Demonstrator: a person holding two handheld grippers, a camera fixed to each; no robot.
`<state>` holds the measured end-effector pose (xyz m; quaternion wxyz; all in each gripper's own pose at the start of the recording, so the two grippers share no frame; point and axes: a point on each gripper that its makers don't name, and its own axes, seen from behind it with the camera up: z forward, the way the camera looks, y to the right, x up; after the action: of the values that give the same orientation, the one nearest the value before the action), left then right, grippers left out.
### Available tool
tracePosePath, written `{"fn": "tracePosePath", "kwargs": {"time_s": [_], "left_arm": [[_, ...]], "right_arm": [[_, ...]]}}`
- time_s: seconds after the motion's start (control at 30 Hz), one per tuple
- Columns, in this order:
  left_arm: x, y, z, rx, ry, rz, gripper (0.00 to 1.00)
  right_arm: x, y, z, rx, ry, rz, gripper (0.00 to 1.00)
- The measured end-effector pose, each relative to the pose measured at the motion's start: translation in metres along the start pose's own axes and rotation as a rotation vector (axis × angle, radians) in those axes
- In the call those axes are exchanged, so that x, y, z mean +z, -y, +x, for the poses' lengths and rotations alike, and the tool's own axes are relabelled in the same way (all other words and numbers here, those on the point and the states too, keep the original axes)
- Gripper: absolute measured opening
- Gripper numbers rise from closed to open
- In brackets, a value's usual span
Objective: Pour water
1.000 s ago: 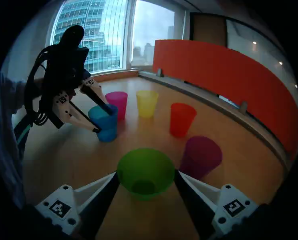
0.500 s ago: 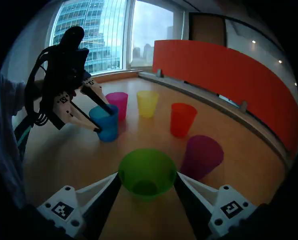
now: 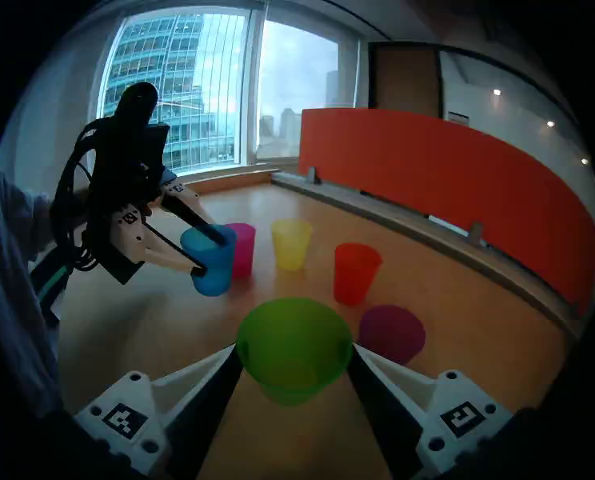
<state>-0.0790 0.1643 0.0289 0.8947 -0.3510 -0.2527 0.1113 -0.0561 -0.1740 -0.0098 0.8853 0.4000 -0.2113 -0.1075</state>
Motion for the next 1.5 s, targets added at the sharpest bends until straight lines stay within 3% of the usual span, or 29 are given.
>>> {"fn": "tracePosePath", "kwargs": {"time_s": [0.77,1.5], "left_arm": [[-0.065,-0.012,0.079,-0.035,-0.264,0.063,0.86],[-0.084,-0.021,0.106,-0.027,-0.383,0.078,0.86]], "right_arm": [[-0.045,0.014,0.084,-0.007,-0.205,-0.062,0.92],[-0.058,0.020,0.131,-0.014,-0.344,-0.096,0.92]]}}
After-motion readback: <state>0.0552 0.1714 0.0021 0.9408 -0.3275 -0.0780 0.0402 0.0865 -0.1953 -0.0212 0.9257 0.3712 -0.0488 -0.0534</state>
